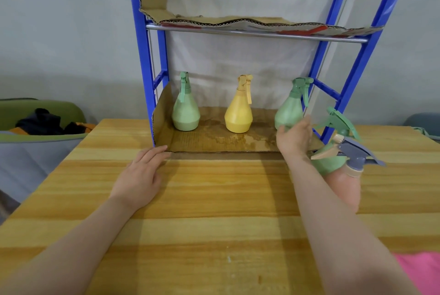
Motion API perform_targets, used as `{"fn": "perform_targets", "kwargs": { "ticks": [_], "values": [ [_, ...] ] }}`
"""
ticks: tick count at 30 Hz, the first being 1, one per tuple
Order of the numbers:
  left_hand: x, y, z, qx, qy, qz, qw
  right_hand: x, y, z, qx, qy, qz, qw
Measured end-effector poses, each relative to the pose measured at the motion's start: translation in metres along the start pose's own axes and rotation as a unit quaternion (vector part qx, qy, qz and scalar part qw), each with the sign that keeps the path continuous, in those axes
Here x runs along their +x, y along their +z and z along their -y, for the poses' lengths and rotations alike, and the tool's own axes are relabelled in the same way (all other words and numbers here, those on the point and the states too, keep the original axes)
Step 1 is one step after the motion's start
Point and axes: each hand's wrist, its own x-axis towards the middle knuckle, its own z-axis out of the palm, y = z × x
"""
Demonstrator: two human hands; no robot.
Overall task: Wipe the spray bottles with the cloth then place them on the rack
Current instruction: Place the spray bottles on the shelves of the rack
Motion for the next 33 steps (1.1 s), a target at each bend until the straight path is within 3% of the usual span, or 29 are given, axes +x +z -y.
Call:
{"fn": "perform_targets", "kwargs": {
  "ticks": [6,10,16,27,33],
  "values": [
    [-0.002,-0.001,0.001,0.005,0.006,0.006,1.0,-0.053,-0.029,0.001,-0.072,-0.043,0.082,0.993],
    [-0.003,-0.001,-0.001,0.011,0.005,0.013,1.0,-0.1,-0.053,-0.006,-0.069,-0.119,0.136,0.981],
    [-0.005,0.001,0.001,0.024,0.005,0.03,0.999,-0.153,-0.099,-0.017,-0.067,-0.149,0.158,0.974],
    [-0.004,0.0,0.0,0.031,-0.001,0.04,0.999,-0.179,-0.154,-0.052,-0.032,-0.088,0.023,0.995],
    [-0.005,0.001,0.002,0.032,0.005,0.037,0.999,-0.174,-0.15,-0.056,0.025,-0.039,0.011,0.999]
  ]
}}
